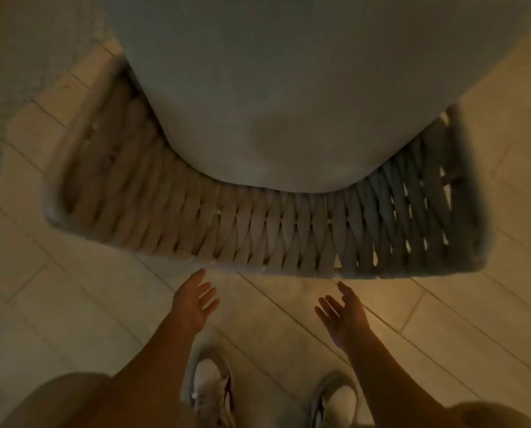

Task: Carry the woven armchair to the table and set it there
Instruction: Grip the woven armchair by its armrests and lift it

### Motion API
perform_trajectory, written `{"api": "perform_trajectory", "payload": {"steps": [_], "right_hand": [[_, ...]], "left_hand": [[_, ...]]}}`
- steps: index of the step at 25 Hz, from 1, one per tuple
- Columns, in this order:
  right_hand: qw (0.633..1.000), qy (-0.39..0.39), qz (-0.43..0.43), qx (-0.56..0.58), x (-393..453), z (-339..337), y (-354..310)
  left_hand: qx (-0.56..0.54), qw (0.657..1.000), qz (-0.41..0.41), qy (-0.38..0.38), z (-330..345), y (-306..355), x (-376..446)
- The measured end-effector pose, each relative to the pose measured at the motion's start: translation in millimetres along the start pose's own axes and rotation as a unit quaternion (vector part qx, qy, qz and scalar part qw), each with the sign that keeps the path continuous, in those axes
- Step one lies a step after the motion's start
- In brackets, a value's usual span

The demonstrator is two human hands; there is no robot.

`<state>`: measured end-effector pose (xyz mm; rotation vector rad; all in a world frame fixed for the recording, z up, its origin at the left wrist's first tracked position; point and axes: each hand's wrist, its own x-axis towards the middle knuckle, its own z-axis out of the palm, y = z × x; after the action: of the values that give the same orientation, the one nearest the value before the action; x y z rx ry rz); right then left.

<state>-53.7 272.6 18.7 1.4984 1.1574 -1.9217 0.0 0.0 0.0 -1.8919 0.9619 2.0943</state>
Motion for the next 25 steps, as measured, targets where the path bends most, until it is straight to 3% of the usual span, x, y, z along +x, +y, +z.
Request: {"api": "perform_trajectory", "payload": {"steps": [3,9,15,25], "right_hand": [[0.999,-0.006,-0.050,0.010,63.4,1.0,7.9],[0.990,-0.017,-0.129,0.056,138.2,14.8,20.4],[0.982,-0.051,-0.140,0.115,156.9,28.1,33.3],[0.986,-0.038,-0.129,0.101,126.5,33.9,16.3]], "left_hand": [[-0.020,0.999,0.037,0.016,7.0,-14.9,64.8],[-0.106,0.988,0.103,-0.047,21.6,-21.5,141.4],[-0.114,0.981,0.127,-0.096,24.7,-25.3,161.8],[-0.077,0.989,0.105,-0.063,25.7,-10.6,130.6]]}}
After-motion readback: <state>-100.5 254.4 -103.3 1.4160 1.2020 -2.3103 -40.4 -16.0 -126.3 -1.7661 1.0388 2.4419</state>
